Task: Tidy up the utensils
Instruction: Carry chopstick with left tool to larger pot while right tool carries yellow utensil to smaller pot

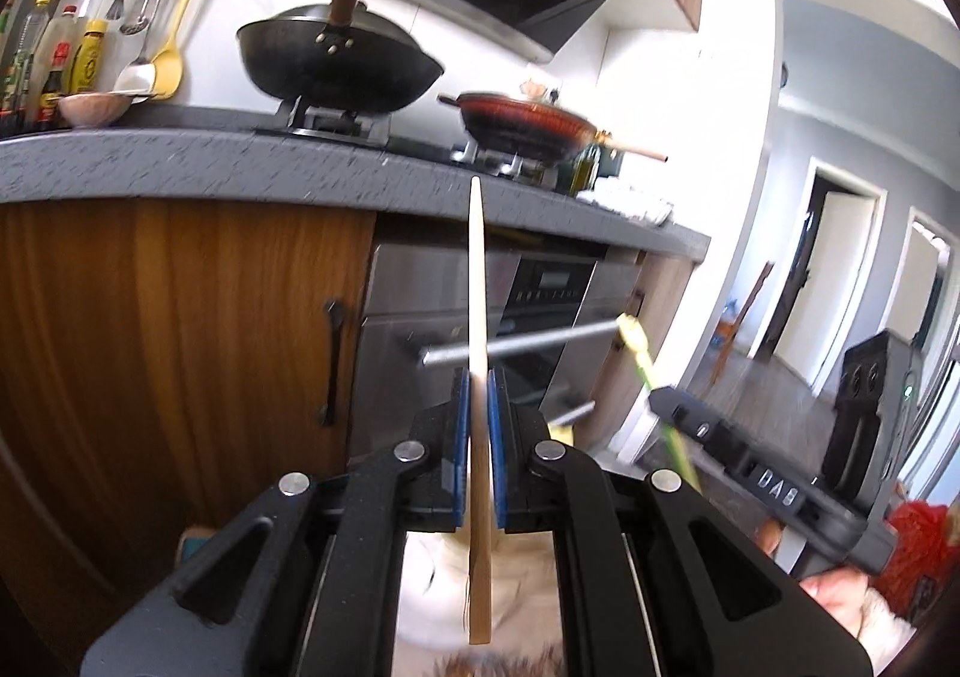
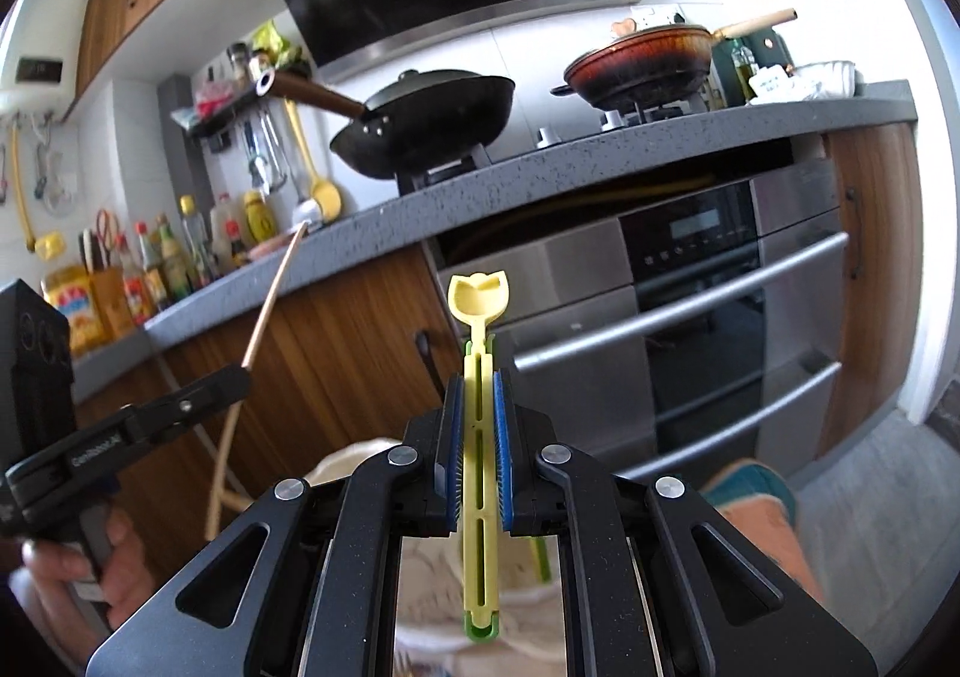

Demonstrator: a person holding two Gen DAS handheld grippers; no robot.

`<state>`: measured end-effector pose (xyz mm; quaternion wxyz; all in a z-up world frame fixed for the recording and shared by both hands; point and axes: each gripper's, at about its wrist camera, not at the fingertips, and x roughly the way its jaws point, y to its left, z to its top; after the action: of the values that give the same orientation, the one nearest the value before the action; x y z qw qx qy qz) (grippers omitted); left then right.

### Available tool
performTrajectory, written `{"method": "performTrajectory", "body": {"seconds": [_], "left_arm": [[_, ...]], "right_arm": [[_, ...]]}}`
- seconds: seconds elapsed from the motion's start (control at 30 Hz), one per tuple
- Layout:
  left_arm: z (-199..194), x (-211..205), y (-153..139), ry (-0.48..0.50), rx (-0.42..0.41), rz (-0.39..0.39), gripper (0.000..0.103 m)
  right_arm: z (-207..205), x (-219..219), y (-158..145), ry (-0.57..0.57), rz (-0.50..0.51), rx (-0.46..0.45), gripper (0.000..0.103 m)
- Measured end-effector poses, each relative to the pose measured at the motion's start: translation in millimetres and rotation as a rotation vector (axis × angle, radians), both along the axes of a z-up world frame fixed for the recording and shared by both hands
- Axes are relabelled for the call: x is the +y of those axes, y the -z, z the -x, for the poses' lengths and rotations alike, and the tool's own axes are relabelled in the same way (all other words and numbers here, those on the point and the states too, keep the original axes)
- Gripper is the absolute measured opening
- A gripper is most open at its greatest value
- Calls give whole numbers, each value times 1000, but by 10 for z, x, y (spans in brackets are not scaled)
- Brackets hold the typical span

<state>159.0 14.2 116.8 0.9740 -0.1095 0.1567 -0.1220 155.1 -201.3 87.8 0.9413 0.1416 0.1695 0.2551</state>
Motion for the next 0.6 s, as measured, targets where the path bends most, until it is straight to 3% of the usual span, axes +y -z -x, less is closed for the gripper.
{"method": "performTrajectory", "body": {"seconds": [0.2,0.33,0.6], "left_arm": [[-303,-34,69,18,-47,42,6],[-393,-49,210,11,-30,34,6],[-361,88,376,36,-12,60,6]], "right_arm": [[-299,3,143,-18,-111,38,10],[-440,21,292,-39,-159,79,10],[-540,18,519,-9,-147,114,10]]}}
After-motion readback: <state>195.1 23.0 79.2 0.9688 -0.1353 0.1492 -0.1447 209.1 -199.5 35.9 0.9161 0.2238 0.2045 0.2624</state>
